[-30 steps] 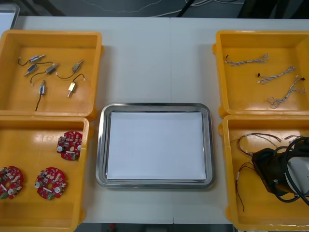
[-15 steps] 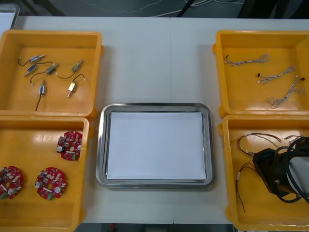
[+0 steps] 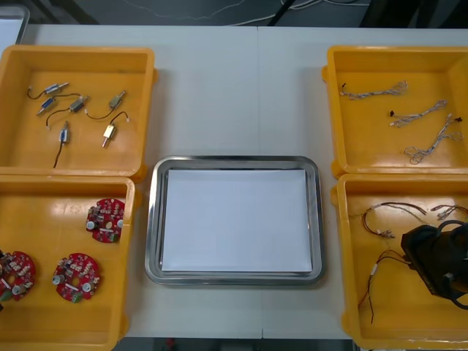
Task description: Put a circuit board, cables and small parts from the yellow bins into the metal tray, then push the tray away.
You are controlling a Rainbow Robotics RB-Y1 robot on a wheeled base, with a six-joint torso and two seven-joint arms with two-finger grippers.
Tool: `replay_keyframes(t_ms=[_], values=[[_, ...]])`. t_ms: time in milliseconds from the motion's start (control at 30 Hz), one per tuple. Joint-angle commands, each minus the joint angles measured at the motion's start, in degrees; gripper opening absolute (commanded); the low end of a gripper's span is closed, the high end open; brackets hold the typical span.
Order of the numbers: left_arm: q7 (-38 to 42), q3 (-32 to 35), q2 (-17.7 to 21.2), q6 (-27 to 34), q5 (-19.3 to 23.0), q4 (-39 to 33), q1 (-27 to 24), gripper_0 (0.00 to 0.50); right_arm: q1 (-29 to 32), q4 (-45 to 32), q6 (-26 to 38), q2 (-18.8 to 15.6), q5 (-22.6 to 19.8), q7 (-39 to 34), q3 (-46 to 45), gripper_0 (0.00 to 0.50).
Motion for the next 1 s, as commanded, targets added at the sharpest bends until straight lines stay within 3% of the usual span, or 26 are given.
replay_keyframes(t_ms=[33, 200, 533, 1000], values=[[0.38, -1.46, -1.45, 0.53, -1.45, 0.17, -1.48, 0.5, -2.08, -2.2, 3.47, -1.76, -2.84, 7.01, -6.71, 0.0], [1.17, -2.07, -2.15, 0.44, -2.77, 0.17, -2.19, 0.5, -4.19, -0.7, 6.72, -2.11, -3.28, 11.49, -10.14, 0.0], [2.14, -3.3, -3.56, 0.53, -5.05, 0.35, -3.33, 0.5, -7.35, 4.84, 6.9, -6.16, -4.51, 12.81, -11.45, 0.0], [2.4, -3.83, -5.23, 0.44, -7.16, 0.88, -3.68, 0.5, -9.46, 9.93, 6.81, -8.88, -5.65, 14.66, -13.04, 0.0]])
